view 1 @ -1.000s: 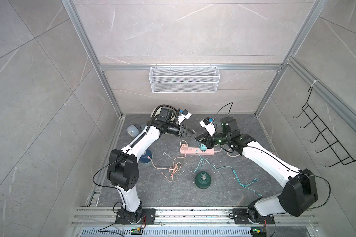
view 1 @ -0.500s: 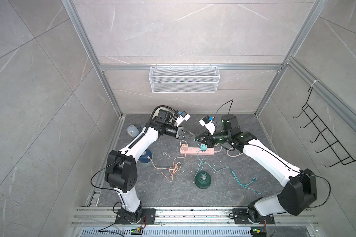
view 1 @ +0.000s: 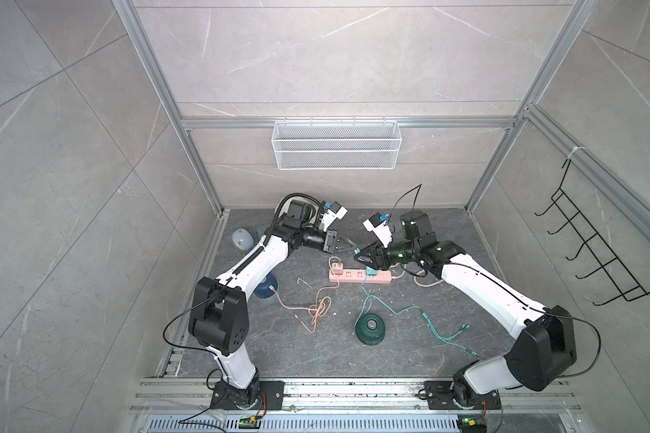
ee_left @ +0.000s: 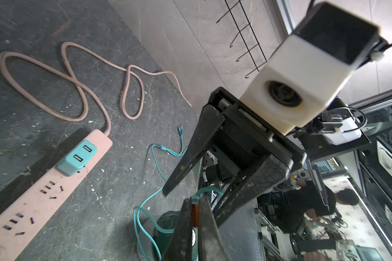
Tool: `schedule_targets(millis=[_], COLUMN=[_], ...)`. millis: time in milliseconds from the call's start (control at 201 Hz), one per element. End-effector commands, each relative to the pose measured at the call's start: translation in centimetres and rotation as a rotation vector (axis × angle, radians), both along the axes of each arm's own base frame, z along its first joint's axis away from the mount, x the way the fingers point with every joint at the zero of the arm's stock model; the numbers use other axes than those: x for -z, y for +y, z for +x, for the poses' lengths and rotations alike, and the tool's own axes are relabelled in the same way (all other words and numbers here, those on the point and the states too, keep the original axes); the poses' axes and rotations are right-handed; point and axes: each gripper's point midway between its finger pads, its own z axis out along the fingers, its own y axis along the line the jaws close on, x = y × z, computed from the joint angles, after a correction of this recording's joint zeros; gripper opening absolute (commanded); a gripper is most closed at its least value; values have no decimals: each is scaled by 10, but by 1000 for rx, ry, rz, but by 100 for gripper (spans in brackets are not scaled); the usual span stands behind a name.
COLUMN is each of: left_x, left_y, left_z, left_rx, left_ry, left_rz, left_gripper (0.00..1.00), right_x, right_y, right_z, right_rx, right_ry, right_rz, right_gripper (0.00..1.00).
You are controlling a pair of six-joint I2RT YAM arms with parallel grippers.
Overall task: Charge the cordless meat grinders
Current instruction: Pick up the charging cable from the center of the board.
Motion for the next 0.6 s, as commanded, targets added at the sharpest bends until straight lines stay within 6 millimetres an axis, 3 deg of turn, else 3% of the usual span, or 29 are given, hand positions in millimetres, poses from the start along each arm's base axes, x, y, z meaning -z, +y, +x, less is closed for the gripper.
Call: schedule_targets(millis=[0,224,394,598], left_x=[-23,-27,-35,-29], left_y=[4,2,2,11], left_z=[10,16,20,46], left_rx=[-70,-85,-100,-296], left_ry=[-86,-83,-44,33], left_rz=[-15,-43,-74,-13], left_gripper=[0,0,0,0], right_x=[-16,-21,-9,-36], right_y=[-14,-22,-29,-31], right_z=[1,-6,-5,4], right_rx=[132,177,199,338], right_ry=[24,49,34,107], right_rz=[9,22,-26,128], right_gripper=[46,46,43,45])
